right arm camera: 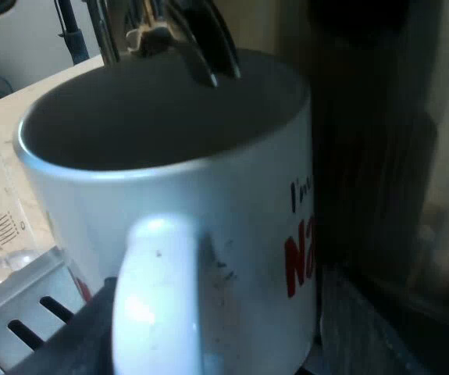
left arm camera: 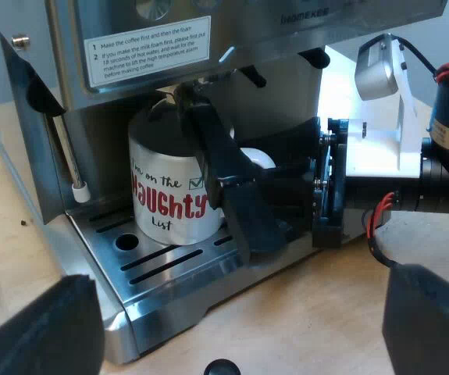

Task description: Remove mug from coffee machine

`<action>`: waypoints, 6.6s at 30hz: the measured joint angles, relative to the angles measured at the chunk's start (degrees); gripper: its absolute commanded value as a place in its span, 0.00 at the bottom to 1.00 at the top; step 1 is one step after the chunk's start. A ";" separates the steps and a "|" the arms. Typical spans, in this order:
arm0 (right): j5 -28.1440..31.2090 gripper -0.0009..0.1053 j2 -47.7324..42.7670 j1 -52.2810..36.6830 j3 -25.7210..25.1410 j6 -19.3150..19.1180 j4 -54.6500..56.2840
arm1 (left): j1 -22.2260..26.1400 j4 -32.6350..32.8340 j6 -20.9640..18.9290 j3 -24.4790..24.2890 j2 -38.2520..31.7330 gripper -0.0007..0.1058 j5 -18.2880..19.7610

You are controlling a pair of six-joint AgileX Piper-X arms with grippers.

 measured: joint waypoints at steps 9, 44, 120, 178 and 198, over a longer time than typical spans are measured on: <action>-0.20 0.10 0.00 0.00 0.00 0.00 0.00 | 0.00 0.00 0.00 0.00 0.00 0.82 0.00; -0.57 0.01 -10.38 1.24 6.77 0.58 8.33 | 0.00 0.52 0.00 0.00 0.00 0.82 0.00; 19.88 0.01 -51.66 -17.97 31.61 0.58 27.41 | -9.32 0.52 -0.74 0.09 0.00 0.82 8.36; 22.16 0.57 -26.22 -17.97 31.23 4.03 11.28 | -9.32 0.52 -0.74 0.14 0.00 0.82 8.36; 19.98 0.57 -52.19 -16.61 31.11 5.70 45.84 | -9.32 0.52 -0.74 0.14 0.00 0.82 8.36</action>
